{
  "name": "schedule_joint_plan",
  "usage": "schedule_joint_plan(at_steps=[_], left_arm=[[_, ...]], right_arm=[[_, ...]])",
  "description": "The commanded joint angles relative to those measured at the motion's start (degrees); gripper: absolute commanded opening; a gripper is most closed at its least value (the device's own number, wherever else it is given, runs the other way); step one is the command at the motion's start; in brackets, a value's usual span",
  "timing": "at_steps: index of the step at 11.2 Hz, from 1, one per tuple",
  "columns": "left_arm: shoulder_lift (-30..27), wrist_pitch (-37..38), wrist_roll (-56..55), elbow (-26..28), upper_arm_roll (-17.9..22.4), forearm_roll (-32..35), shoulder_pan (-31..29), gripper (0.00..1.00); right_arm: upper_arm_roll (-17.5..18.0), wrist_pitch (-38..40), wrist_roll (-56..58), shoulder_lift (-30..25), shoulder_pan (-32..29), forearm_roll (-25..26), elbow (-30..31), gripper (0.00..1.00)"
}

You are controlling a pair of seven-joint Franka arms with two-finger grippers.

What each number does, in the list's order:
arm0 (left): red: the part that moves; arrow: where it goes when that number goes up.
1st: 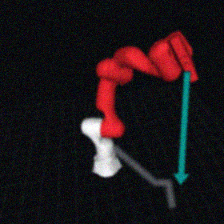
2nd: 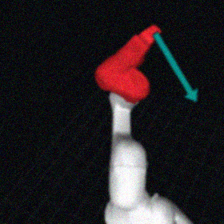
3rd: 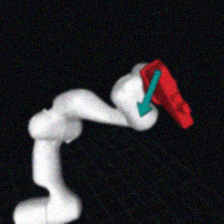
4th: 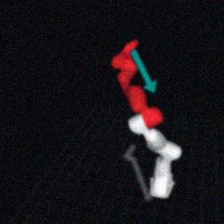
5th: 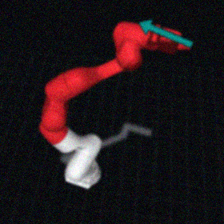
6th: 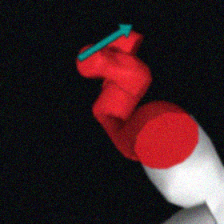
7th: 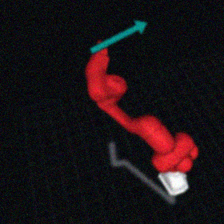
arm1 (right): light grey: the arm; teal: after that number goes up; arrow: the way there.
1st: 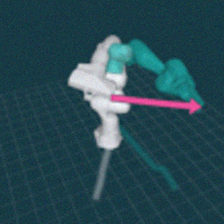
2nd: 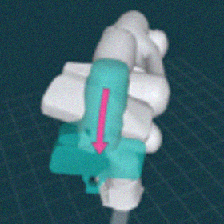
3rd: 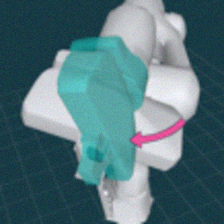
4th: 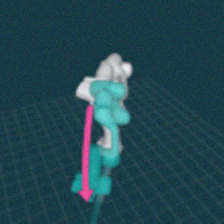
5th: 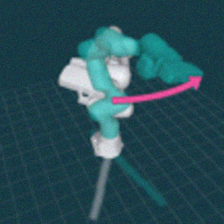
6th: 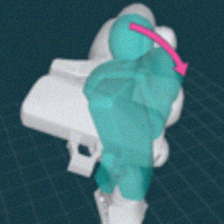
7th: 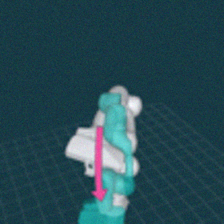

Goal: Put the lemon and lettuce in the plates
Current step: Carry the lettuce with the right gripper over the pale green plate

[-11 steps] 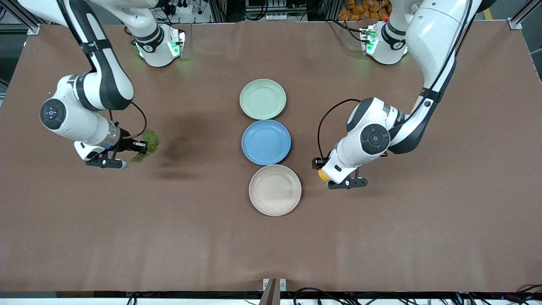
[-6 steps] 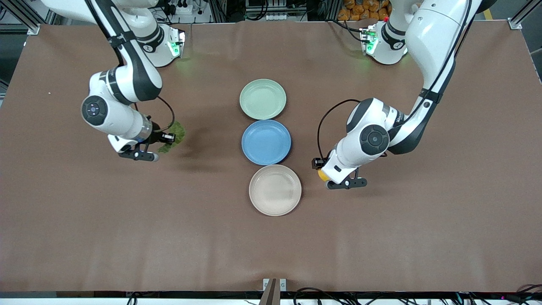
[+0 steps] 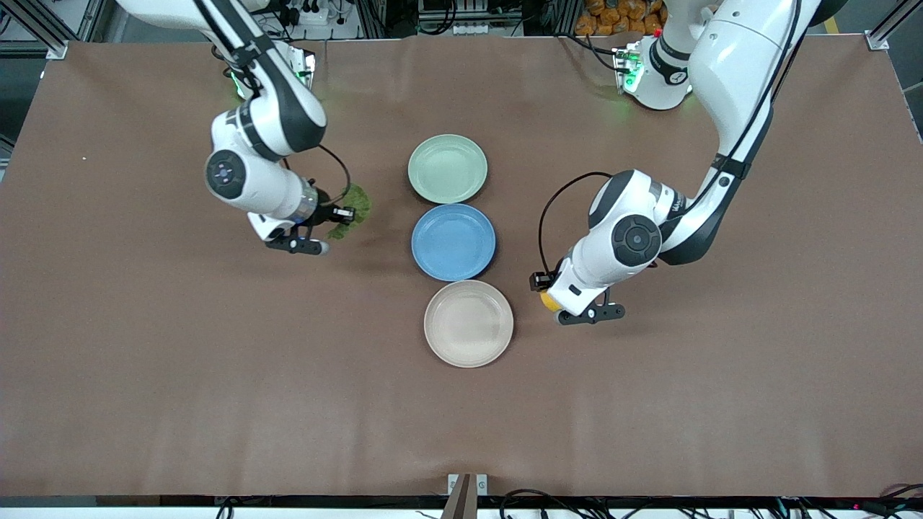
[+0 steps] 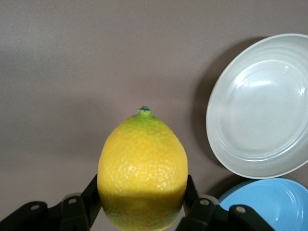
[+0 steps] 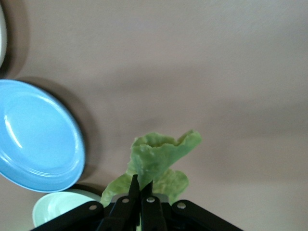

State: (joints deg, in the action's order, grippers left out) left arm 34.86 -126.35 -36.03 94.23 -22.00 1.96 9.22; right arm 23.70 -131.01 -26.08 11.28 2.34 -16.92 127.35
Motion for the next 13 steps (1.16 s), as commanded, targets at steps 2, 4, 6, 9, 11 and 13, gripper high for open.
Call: schedule_joint_plan(at_steps=[2, 4, 6, 9, 11, 13], left_arm=[[0.82, -0.73, -1.94, -1.50, 0.12, 1.29, 0.54, 0.00], [1.08, -0.82, -2.03, -1.50, 0.12, 1.20, 0.54, 0.00], [1.08, -1.00, -2.03, -1.50, 0.12, 1.29, 0.54, 0.00], [1.17, -1.17, -2.11, -1.50, 0.12, 1.29, 0.54, 0.00], [1.17, -1.26, -2.11, -1.50, 0.12, 1.20, 0.54, 0.00], [1.26, -1.26, -2.12, -1.50, 0.12, 1.29, 0.54, 0.00]], right_arm=[[3.00, -7.41, -11.95, 2.87, 5.82, -1.36, 0.62, 0.00], [6.26, -8.99, -17.49, 2.96, 7.67, -1.36, 0.71, 0.00], [8.90, -11.71, -23.29, 3.66, 9.86, -1.36, 1.23, 0.00], [10.40, -16.90, -27.35, 5.33, 13.73, -1.36, 3.86, 0.00], [11.37, -17.79, -30.68, 7.35, 16.01, -0.84, 4.05, 0.00], [12.07, -18.23, -32.19, 7.79, 16.90, -0.75, 4.13, 0.05]])
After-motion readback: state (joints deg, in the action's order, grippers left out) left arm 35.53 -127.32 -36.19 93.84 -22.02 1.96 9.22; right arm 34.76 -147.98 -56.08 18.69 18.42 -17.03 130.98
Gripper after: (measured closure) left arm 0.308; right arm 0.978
